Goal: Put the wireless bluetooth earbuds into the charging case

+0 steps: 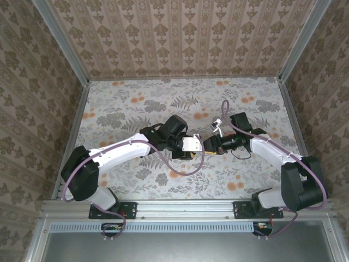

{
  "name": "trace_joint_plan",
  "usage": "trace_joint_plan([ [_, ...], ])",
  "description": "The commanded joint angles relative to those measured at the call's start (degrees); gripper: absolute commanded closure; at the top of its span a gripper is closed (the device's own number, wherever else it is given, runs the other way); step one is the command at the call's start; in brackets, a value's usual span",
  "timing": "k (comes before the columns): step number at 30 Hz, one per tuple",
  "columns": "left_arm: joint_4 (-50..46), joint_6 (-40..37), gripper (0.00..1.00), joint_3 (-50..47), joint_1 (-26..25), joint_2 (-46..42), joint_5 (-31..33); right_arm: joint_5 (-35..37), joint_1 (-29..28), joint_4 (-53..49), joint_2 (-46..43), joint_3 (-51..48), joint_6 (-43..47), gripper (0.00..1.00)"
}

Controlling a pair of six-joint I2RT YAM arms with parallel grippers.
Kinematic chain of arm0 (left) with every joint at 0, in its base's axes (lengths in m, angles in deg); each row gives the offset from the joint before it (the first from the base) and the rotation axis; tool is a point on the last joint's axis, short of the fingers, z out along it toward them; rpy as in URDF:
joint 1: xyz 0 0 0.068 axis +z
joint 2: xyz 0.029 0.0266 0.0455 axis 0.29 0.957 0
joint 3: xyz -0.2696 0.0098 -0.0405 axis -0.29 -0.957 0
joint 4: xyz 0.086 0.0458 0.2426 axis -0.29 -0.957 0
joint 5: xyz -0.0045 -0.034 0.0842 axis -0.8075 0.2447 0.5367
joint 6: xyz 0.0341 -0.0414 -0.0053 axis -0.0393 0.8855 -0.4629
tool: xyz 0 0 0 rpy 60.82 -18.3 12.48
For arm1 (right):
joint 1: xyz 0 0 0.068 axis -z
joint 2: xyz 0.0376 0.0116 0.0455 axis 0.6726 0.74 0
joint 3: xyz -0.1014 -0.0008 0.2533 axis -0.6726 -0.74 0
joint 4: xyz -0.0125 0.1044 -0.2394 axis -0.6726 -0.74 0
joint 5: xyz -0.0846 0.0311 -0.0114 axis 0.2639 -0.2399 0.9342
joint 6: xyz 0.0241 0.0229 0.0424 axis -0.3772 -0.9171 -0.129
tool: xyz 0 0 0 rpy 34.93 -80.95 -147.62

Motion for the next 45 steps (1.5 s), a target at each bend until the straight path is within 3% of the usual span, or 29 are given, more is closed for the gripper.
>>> trace_joint_plan([
  [1, 1.03, -0.16, 0.65, -0.98, -0.42, -2.23, -1.97, -2.63, -1.42, 3.58, 0.45, 0.37, -1.29, 0.52],
  [17, 4.11, 1.18, 0.65, -2.23, -0.82, -4.51, -3.07, -3.76, -3.19, 5.15, 3.7, 2.39, -0.82, 0.59],
  [24, 4.69, 1.46, 0.65, -2.3, -1.12, -4.86, -2.67, -4.75, -3.53, 5.67, 4.06, 2.56, -0.84, 0.67],
  [29, 5.0, 1.75, 0.64, -2.12, -1.27, -4.94, -2.33, -5.06, -3.54, 5.74, 3.88, 2.57, -0.41, 0.79],
  [34, 5.15, 2.9, 0.56, -2.22, -1.36, -5.6, -1.02, -3.91, -3.55, 5.88, 2.75, 2.59, -0.3, 0.8],
  [40, 7.68, 6.25, 0.26, -4.89, -0.1, -8.61, -0.44, 0.55, -2.77, 4.36, -1.61, 2.66, 3.11, 0.81],
  [45, 13.72, 14.93, 0.25, -8.98, 5.96, -13.68, -9.84, 3.93, -0.17, 6.27, -7.0, 1.81, 6.5, 0.81],
])
